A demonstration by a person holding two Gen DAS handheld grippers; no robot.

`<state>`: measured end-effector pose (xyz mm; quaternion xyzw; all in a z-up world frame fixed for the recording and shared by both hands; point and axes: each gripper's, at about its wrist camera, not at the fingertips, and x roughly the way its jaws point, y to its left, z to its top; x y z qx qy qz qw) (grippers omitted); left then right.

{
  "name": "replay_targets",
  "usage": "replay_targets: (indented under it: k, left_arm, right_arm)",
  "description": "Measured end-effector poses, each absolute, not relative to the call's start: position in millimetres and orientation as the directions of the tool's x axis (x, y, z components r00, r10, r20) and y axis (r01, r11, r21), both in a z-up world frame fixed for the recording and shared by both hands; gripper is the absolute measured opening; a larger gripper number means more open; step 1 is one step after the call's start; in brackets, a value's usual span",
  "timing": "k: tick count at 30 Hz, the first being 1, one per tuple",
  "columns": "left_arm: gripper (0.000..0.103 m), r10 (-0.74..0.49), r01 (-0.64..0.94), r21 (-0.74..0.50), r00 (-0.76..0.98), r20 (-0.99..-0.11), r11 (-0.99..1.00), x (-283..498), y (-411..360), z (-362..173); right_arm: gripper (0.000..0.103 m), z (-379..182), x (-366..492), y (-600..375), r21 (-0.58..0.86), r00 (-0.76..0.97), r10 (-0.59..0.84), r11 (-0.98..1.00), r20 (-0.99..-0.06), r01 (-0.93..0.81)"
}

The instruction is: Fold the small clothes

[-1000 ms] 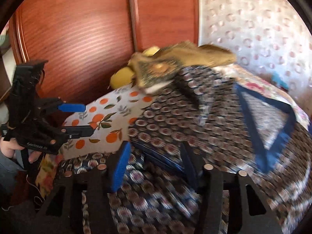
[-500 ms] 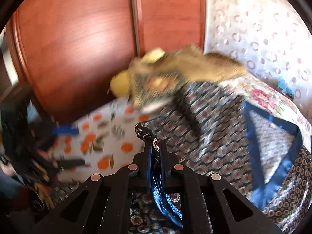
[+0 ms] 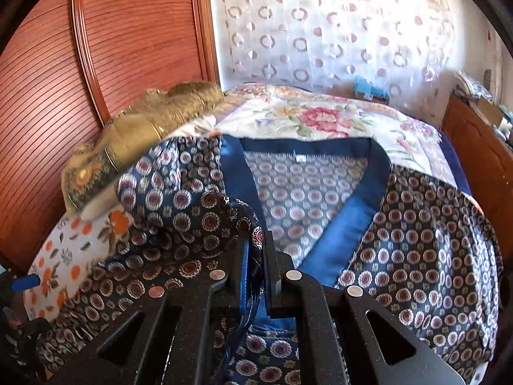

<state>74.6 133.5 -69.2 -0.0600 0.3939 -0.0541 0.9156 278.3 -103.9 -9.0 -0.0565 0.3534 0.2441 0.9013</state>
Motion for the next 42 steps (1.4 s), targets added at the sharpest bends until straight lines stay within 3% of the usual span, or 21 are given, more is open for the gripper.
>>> replay_targets:
  k: [4, 8, 15, 21, 26, 28, 32, 37, 42]
  left_arm:
    - [0.08, -0.164, 0.082, -0.147, 0.671, -0.723, 0.986, 78, 120, -71]
    - [0.08, -0.18, 0.104, -0.148, 0.659, -0.73, 0.984, 79, 109, -74]
    - [0.08, -0.192, 0.127, -0.144, 0.666, -0.721, 0.981, 83, 99, -74]
    - [0.053, -0.194, 0.15, -0.125, 0.66, -0.726, 0.981, 97, 94, -74]
    - [0.008, -0.175, 0.15, -0.099, 0.675, -0.716, 0.984, 98, 91, -75]
    - [0.005, -0.159, 0.143, -0.08, 0.713, -0.683, 0.986, 89, 93, -66]
    - [0.005, -0.118, 0.079, -0.092, 0.801, -0.587, 0.993, 62, 113, -31]
    - [0.005, -0.069, 0.018, -0.09, 0.787, -0.613, 0.996, 59, 134, -28]
    - [0.03, -0.049, -0.012, -0.089, 0.758, -0.65, 0.996, 60, 142, -40]
  right_arm:
    - [0.024, -9, 279, -106, 0.015, 0.66, 0.35, 0.889, -0.665, -0.457]
    - [0.047, 2, 266, -117, 0.005, 0.674, 0.355, 0.887, -0.647, -0.462]
    - [0.047, -7, 242, -126, 0.03, 0.604, 0.419, 0.837, -0.678, -0.547]
    - [0.047, -28, 214, -129, 0.044, 0.549, 0.447, 0.802, -0.706, -0.596]
    - [0.056, -44, 209, -132, 0.024, 0.54, 0.412, 0.81, -0.734, -0.585]
    - [0.056, -45, 204, -133, 0.023, 0.55, 0.416, 0.812, -0.724, -0.583]
    - [0.056, -40, 190, -135, 0.05, 0.534, 0.453, 0.793, -0.714, -0.607]
    - [0.057, -41, 177, -131, 0.049, 0.505, 0.466, 0.768, -0.726, -0.639]
    - [0.056, -44, 181, -138, 0.057, 0.513, 0.468, 0.776, -0.719, -0.629]
